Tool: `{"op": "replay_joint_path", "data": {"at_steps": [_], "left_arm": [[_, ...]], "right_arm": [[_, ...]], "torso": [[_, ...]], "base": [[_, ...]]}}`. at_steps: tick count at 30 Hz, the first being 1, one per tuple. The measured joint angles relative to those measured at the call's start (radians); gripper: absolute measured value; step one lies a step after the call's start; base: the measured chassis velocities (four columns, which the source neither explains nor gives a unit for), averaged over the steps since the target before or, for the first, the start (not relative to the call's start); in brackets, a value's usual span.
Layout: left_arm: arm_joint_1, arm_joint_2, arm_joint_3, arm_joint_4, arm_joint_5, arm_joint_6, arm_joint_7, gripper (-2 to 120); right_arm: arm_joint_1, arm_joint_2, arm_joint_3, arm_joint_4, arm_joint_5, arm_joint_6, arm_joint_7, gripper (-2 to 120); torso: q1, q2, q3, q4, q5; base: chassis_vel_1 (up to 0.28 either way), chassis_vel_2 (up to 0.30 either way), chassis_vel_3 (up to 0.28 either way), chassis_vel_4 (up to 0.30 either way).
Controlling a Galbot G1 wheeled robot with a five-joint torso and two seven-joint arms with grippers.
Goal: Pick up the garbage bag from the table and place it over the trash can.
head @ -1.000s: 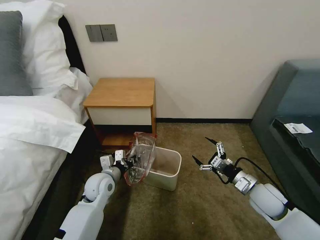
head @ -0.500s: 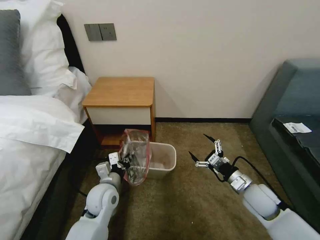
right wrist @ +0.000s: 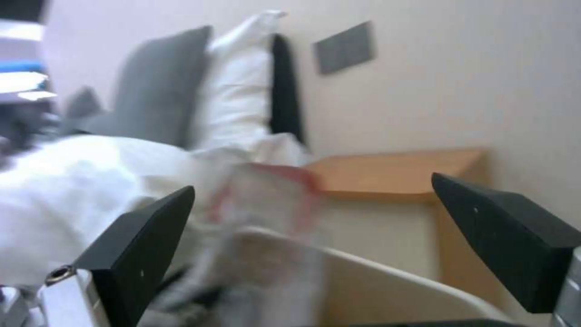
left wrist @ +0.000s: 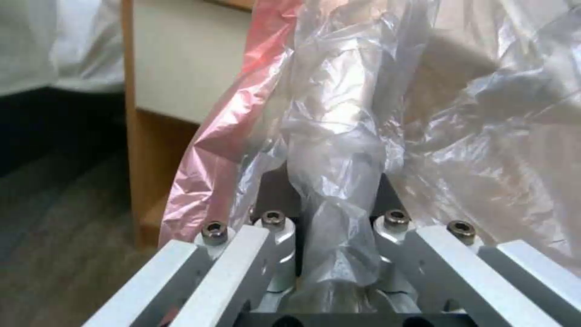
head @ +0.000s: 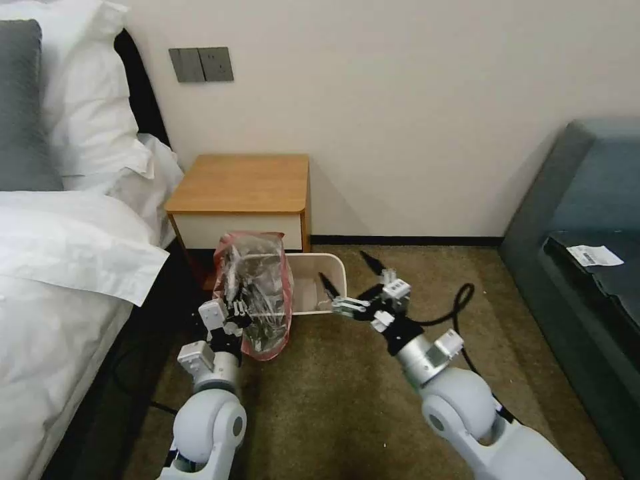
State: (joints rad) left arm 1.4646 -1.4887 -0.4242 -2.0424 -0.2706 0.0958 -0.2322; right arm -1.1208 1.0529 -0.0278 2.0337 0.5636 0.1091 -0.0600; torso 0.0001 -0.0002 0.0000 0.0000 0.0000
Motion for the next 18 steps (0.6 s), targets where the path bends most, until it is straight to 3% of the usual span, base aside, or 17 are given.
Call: {"op": "replay_joint_path", "data": {"at_steps": [8, 18], "left_arm": [[0.03, -0.007, 0.013, 0.014, 0.126, -0.095, 0.03, 12], [0.052, -0.012, 0.011, 0.009, 0.181, -0.143, 0.031, 12]], "right_arm": [[0.136, 0.051, -0.135, -0.072, 0.046, -0.05, 0.0, 100], [0.187, 0.087, -0.149, -0.187, 0.023, -0.047, 0.018, 100]], "torso": [[0.0, 0.0, 0.0, 0.0001, 0.0], [0.0, 0.0, 0.0, 0.0, 0.0001]], "base": [[0.0, 0.0, 0.0, 0.0], [0.0, 0.0, 0.0, 0.0]]}}
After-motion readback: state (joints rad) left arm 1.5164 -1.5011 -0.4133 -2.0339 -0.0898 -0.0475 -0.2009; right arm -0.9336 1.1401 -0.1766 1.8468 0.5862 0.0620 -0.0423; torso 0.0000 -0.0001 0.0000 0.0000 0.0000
